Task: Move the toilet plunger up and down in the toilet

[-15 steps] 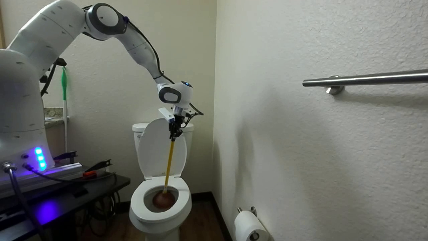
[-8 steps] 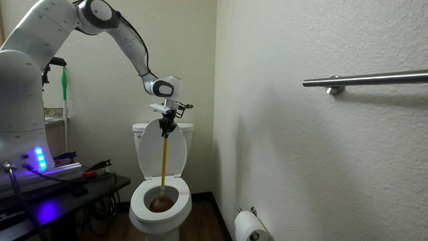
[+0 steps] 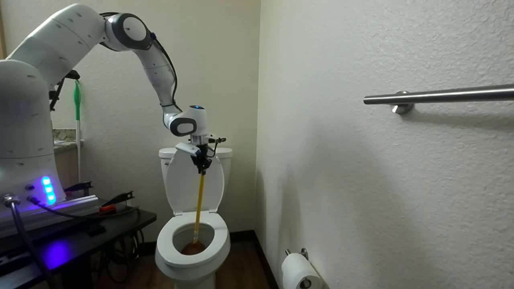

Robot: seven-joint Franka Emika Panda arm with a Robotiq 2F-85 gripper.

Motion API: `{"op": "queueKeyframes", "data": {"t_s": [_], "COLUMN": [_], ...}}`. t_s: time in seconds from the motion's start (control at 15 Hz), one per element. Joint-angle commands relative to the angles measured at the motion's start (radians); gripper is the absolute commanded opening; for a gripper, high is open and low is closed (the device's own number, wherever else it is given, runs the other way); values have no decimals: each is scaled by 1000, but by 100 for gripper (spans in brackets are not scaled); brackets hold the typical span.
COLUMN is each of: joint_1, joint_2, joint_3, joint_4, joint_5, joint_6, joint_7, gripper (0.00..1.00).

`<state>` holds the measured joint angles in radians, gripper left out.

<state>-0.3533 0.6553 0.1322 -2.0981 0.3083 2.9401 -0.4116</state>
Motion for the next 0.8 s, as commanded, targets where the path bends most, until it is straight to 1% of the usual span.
{"op": "queueKeyframes", "data": {"t_s": [0.0, 0.13, 0.2, 0.33, 0.4, 0.47, 0.53, 0.67, 0.73], "joint_1": [-116, -80, -91, -71, -74, -92, -132, -227, -259], "joint_2": [126, 176, 190, 200, 191, 171, 132, 67, 41], "joint_3": [102, 50, 55, 37, 44, 66, 113, 214, 245], "joint_4": [38, 56, 72, 99, 94, 86, 69, 46, 43], "joint_5": [-62, -152, -178, -216, -226, -232, -229, -199, -169], "joint_6": [178, 192, 167, 167, 166, 148, 107, -28, -96], "joint_7": [-30, 36, 59, 106, 121, 128, 129, 112, 94], "gripper": [6, 6, 6, 6, 6, 6, 6, 6, 6]}}
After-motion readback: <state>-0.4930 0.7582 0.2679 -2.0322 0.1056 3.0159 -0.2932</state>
